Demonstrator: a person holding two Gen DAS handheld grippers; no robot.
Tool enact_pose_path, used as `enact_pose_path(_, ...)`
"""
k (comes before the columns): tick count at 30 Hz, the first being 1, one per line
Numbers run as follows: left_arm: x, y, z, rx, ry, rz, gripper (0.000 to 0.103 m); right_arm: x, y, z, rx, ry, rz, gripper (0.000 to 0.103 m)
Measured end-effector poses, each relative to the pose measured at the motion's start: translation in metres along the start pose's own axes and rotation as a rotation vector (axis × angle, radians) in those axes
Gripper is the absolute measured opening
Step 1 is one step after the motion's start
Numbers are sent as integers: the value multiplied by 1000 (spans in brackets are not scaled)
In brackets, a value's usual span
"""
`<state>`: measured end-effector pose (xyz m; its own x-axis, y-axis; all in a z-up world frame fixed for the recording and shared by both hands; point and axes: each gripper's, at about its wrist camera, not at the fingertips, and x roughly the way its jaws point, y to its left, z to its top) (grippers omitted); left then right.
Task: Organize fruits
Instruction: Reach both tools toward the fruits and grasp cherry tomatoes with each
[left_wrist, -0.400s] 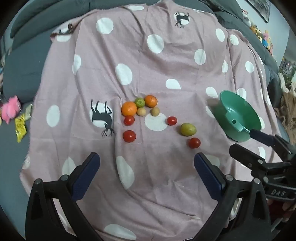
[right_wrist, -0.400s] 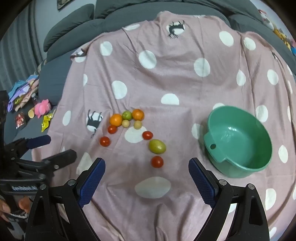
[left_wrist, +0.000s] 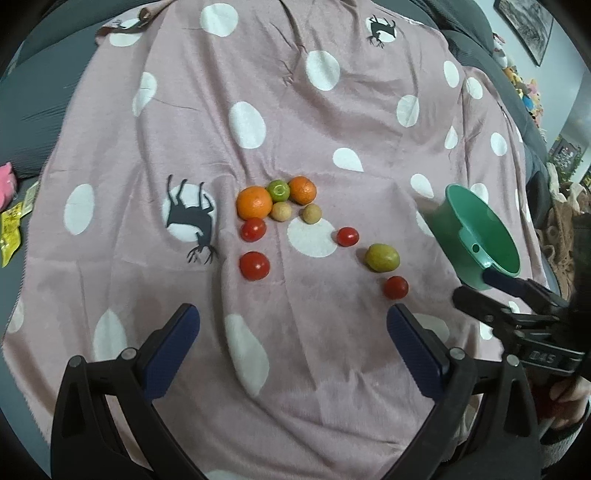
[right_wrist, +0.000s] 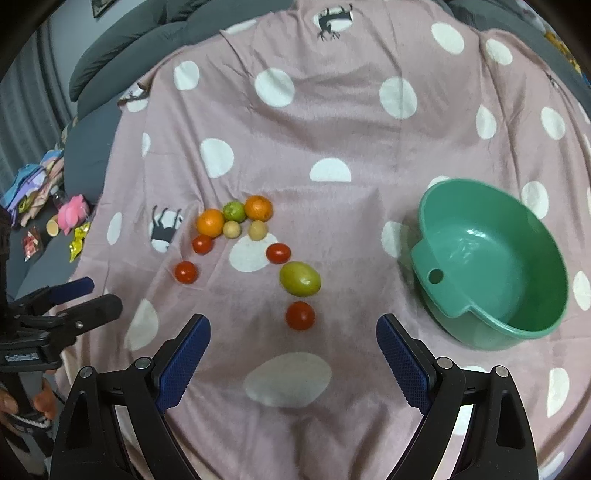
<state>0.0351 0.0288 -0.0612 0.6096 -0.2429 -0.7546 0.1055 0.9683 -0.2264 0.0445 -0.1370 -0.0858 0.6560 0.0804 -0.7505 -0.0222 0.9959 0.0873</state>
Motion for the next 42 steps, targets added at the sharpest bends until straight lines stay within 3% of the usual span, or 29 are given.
enact_pose_path(7,38,-8,9,25,57,-77,95,43,-15,1,16,75,20,86)
enact_pose_path(14,66,2,14,16,94,-74,81,58,-17,14,-23,85,45,82)
enact_pose_path(18,84,8,20,54,118,-24,69,66,-17,24,-24,90,68,82)
enact_pose_path(25,104,12,30,134,125,85,64,74,-10,33,-32,86,77,82)
enact_pose_path(30,109,12,36,182,119,154,47,79,-10,41,-38,85,78,82)
enact_pose_path(35,116,10,39,283,128,212,39,88,-9,56,-67,91,80,82)
enact_pose_path(38,124,4,40,355,126,272,25,100,-6,64,-90,117,89,82)
enact_pose_path(42,126,7,43,346,112,254,24,117,-2,70,-101,148,108,81)
